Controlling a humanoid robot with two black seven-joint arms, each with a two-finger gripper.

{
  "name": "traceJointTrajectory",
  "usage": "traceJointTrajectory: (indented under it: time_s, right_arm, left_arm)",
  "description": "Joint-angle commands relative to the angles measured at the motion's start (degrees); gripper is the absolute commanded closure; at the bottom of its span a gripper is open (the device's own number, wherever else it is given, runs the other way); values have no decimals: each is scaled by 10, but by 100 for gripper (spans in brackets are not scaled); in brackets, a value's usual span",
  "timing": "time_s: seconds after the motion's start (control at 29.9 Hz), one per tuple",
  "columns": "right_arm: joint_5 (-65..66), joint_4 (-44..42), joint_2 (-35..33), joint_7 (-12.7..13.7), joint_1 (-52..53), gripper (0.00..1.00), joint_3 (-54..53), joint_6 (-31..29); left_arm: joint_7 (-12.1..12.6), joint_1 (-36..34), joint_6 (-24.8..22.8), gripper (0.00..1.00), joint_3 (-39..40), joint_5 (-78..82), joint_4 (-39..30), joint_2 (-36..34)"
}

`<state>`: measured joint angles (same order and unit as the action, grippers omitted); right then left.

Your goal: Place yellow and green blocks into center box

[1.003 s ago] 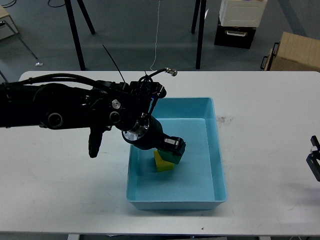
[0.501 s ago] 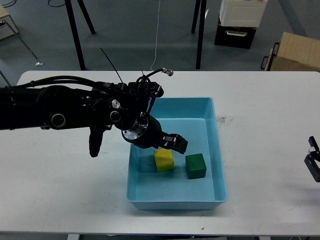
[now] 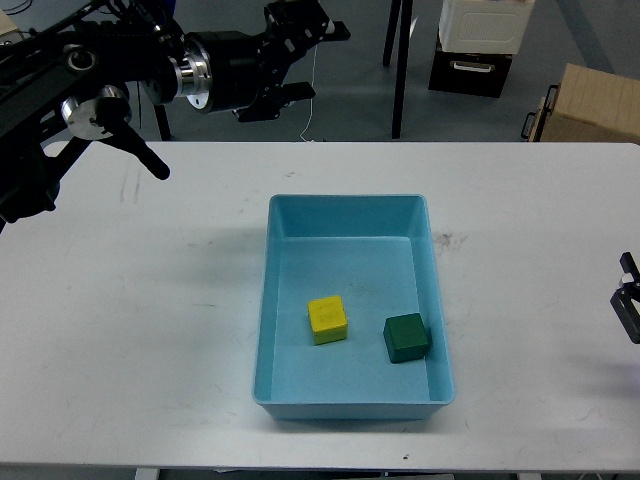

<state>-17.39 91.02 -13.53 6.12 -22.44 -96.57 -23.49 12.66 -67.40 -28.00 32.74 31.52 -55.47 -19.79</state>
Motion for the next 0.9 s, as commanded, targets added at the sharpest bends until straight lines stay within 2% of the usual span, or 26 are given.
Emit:
traceJointTrajectory:
  time_s: [0.0, 0.07, 0.2, 0.33, 0.43, 0.63, 0.87]
  right_arm:
    - [1, -12, -1, 0, 32, 0, 3, 9]
    - [4, -11, -4, 2, 35, 0, 8, 10]
    - [12, -11, -21, 1, 45, 0, 12, 8]
    - [11, -11, -25, -1, 50, 0, 10, 13]
    - [11, -9, -22, -3, 43, 0, 12, 14]
    - [12, -1, -13, -4, -1, 0, 17, 17]
    - [14, 26, -8, -4, -32, 0, 35, 33]
  left_arm:
    - [-2, 72, 0, 1, 118, -20, 0, -13]
    - [3, 126, 0, 1, 183, -56, -14, -14]
    - [13, 247, 0, 1, 324, -81, -106, -3]
    - [33, 378, 0, 1, 485, -85, -174, 51]
    - [32, 472, 0, 1, 561, -88, -231, 92]
    - [20, 655, 0, 1, 610, -154, -327, 191]
    - [-43, 801, 0, 1, 610, -244, -384, 198]
